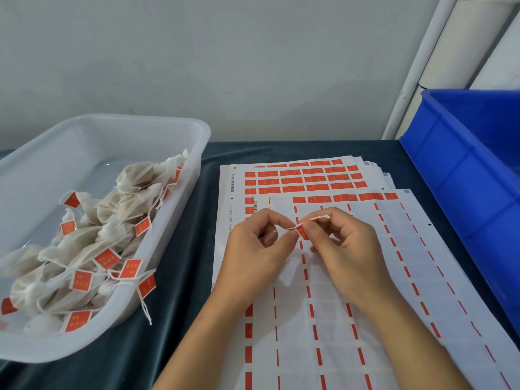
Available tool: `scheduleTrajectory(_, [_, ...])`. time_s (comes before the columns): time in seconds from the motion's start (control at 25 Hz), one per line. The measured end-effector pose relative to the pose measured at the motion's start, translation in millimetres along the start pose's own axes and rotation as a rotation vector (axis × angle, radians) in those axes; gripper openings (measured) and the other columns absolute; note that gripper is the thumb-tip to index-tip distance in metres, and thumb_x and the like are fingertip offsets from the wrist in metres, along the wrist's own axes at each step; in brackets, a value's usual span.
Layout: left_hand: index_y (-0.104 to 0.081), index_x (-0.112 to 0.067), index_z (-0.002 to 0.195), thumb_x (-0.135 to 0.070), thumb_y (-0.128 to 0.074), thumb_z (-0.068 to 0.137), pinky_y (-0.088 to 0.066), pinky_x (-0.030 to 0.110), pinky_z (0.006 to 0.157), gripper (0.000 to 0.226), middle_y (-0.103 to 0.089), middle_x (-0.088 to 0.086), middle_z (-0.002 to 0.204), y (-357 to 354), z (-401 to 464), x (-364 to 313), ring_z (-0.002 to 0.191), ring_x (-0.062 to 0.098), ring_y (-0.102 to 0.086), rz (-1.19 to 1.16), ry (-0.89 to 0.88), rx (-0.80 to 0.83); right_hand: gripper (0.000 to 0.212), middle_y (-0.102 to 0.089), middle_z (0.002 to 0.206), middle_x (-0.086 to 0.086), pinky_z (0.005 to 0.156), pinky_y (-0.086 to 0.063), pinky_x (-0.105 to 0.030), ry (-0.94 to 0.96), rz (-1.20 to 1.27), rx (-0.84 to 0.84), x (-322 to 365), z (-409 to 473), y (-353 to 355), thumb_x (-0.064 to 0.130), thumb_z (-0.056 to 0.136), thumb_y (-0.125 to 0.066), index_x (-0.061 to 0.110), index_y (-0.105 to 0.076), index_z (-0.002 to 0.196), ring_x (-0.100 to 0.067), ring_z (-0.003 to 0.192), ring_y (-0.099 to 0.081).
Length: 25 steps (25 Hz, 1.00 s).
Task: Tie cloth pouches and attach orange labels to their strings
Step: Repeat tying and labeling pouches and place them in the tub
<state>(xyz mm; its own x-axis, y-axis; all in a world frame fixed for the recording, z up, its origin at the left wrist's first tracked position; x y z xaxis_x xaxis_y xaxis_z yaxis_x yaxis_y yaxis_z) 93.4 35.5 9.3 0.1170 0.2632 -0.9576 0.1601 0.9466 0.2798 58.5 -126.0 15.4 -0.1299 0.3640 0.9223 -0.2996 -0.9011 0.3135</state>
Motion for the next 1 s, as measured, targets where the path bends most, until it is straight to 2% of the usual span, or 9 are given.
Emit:
scheduleTrajectory(0.16, [-0.072, -0.031, 0.086, -0.03, -0.073, 0.097, -0.047, 0.009, 0.057, 0.011, -0.059, -0.011, 0.058, -0.9, 0.9, -1.0, 0.055, 0.004, -0.053, 0.008, 0.003, -0.023, 0.009, -0.07, 0.092, 0.031, 0.07, -0.049, -0.002, 0.016, 0.015, 0.008, 2.5, -0.6, -0.2, 0.036, 0.097, -0.065, 0.043, -0.068, 0.091, 0.007, 0.097, -0.064])
scheduleTrajectory(0.44, [-0.072, -0.03, 0.085, -0.031, -0.072, 0.098, -0.046, 0.011, 0.056, 0.013, -0.057, -0.008, 0.056, -2.6, 0.2, -2.4, 0.052, 0.005, -0.049, -0.006, -0.006, -0.006, 0.01, -0.072, 0.091, 0.024, 0.072, -0.054, -0.008, 0.006, 0.063, 0.042, 2.5, -2.0, -0.8, 0.03, 0.097, -0.068, 0.038, -0.07, 0.093, 0.001, 0.096, -0.067])
scheduleTrajectory(0.68, [-0.07, -0.031, 0.084, -0.031, -0.071, 0.097, -0.044, 0.013, 0.056, 0.013, -0.057, -0.016, 0.057, -3.0, -1.7, -4.2, 0.054, 0.004, -0.049, 0.03, -0.024, 0.001, 0.006, -0.072, 0.089, 0.021, 0.073, -0.055, -0.012, 0.004, 0.039, 0.027, 2.8, -3.4, -0.7, 0.03, 0.096, -0.067, 0.034, -0.07, 0.093, -0.003, 0.093, -0.068])
scheduleTrajectory(1.0, [-0.071, -0.034, 0.084, -0.03, -0.073, 0.096, -0.043, 0.011, 0.056, 0.013, -0.055, -0.018, 0.056, -3.3, -1.8, -4.8, 0.054, 0.003, -0.048, 0.041, -0.046, -0.016, 0.006, -0.07, 0.091, 0.024, 0.072, -0.055, -0.011, 0.001, 0.013, 0.021, 2.3, -3.4, -0.8, 0.031, 0.097, -0.067, 0.036, -0.069, 0.093, 0.0, 0.094, -0.067])
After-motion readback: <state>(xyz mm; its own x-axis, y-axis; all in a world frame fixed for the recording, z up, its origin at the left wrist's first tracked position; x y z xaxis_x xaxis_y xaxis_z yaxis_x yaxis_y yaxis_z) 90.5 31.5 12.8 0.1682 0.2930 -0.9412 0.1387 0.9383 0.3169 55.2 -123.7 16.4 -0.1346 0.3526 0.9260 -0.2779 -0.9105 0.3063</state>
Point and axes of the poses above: each hand's wrist, its own z-axis towards the middle knuckle, its own y-axis out of the back of the hand, x = y × z, the point moved 6 cm from there along z, towards the middle knuckle
